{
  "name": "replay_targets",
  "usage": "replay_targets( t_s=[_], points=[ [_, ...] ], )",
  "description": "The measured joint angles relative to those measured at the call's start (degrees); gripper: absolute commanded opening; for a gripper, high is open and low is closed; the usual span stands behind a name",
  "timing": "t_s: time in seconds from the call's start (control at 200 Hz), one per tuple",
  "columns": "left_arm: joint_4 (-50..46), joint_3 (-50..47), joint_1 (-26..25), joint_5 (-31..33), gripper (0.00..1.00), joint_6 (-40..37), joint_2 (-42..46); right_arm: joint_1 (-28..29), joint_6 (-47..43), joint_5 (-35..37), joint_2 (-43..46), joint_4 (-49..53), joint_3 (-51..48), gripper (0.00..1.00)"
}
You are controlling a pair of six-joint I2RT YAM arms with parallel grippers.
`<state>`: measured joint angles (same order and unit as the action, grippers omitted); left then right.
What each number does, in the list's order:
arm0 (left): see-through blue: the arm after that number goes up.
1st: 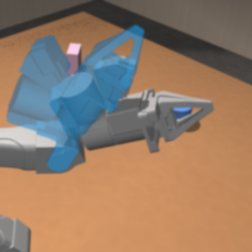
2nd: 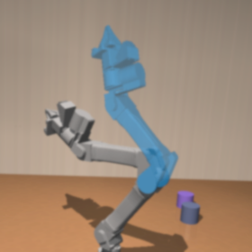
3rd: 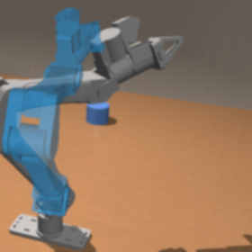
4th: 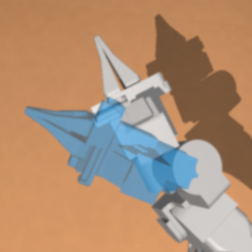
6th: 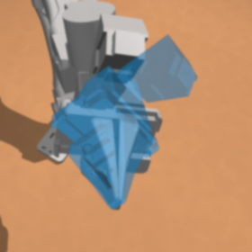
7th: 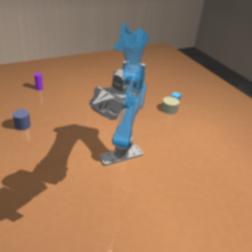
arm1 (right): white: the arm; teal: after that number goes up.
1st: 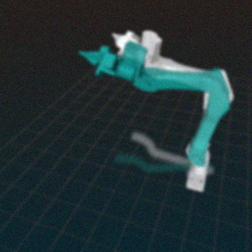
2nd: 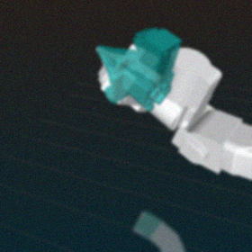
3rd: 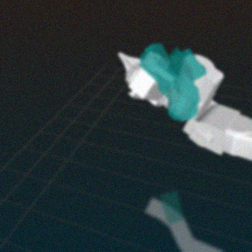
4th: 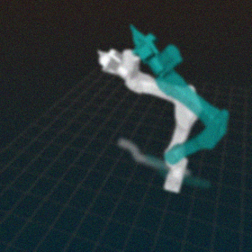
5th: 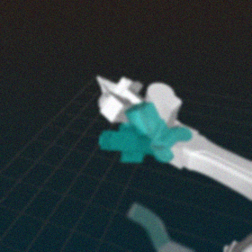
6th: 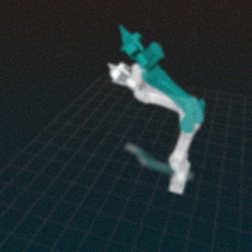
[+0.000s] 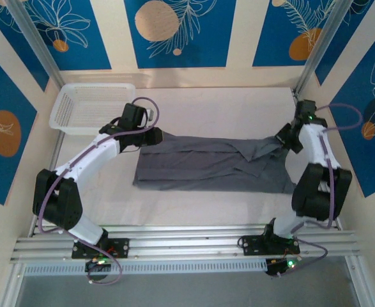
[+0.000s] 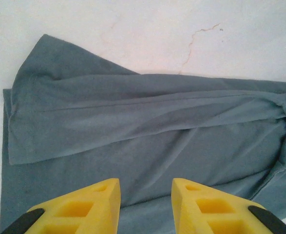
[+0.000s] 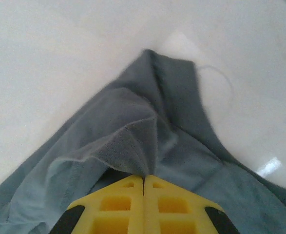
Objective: Fold the inside-out t-shirt
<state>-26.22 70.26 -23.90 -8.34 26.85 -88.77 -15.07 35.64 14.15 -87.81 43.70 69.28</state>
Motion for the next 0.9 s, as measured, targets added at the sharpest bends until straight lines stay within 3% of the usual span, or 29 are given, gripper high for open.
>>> replay_targets(
  t_s=[0.135, 0.235, 0.345, 0.425, 0.515, 0.635, 0.705, 0.9],
  points=[
    [0.00, -0.50, 0.00, 0.02, 0.36, 0.02, 0.00, -2.99, 5.60, -2.14, 10.01, -4.24, -13.38, 0.01],
    [0.02, -1.25, 0.00, 0.00, 0.38, 0.02, 0.13, -6.36, 10.27, -5.79, 14.01, -6.51, -22.49, 0.39],
    [0.04, -2.36, 0.00, -0.28, 0.38, 0.04, 0.24, -8.66, 12.00, -8.04, 12.52, -6.25, -24.90, 0.43],
    [0.11, -4.00, -0.13, -0.68, 0.29, 0.17, 0.94, -8.50, 12.02, -9.55, 12.48, -6.23, -23.61, 0.39],
    [0.02, -6.23, -1.03, -0.57, 0.00, 1.53, 2.05, -7.15, 11.54, -10.38, 14.95, -8.02, -22.08, 0.28],
    [-0.22, -5.84, -2.91, 0.22, 0.00, 2.93, 0.37, -1.33, 11.26, -9.51, 18.08, -11.28, -20.31, 0.12],
    [-0.31, -4.00, -3.45, 1.79, 0.00, 4.50, -2.97, 2.05, 10.97, -9.25, 14.88, -11.58, -16.87, 0.01],
    [-0.55, 6.51, -3.61, 9.40, 0.00, 8.20, -16.52, 1.33, 10.82, -10.58, -5.25, -11.45, -7.23, 0.00]
  ],
)
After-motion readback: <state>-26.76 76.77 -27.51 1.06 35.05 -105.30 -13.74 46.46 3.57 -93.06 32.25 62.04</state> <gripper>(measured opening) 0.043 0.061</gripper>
